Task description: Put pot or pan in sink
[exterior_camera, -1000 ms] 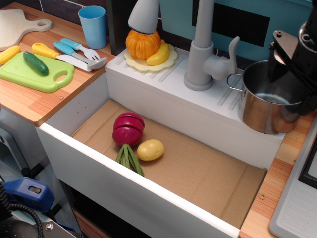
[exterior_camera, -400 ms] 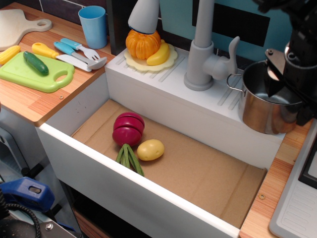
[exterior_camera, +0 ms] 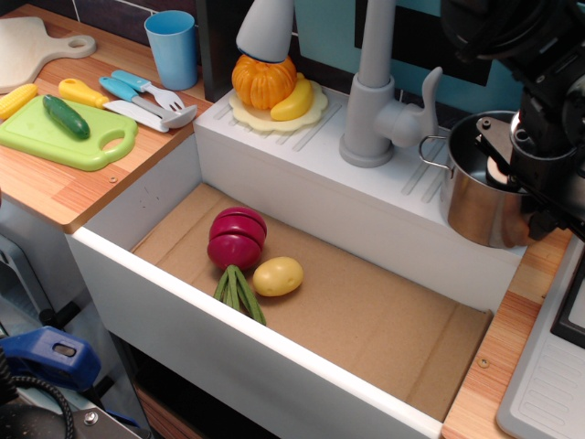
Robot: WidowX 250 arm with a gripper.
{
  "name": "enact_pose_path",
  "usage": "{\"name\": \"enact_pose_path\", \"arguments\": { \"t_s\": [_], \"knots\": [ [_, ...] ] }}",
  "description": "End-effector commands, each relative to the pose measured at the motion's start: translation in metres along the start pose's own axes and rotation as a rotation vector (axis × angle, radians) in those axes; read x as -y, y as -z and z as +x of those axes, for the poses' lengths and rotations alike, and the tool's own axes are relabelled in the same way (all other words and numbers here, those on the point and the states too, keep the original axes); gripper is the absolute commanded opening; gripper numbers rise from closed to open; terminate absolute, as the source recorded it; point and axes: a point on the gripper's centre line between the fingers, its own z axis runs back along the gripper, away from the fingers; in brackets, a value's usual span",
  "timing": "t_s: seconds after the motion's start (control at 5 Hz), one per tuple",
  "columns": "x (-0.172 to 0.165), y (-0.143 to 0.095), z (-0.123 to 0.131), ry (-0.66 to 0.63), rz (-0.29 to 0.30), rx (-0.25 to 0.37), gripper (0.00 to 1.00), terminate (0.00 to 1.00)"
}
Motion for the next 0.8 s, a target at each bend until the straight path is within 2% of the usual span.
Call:
{"name": "enact_pose_path", "arguments": {
  "t_s": [0.0, 0.2, 0.4, 0.6],
  "knots": [
    [0.003, -0.007, 0.007, -0.014, 0.018, 0.035, 0.0, 0.0],
    [0.008, -0.019, 0.007, -0.051, 0.046, -0.005, 0.0, 0.0],
    [0.005, -0.039, 0.0, -0.11, 0.105, -0.071, 0.0, 0.0],
    [0.001, -0.052, -0.016, -0.164, 0.155, -0.119, 0.0, 0.0]
  ]
}}
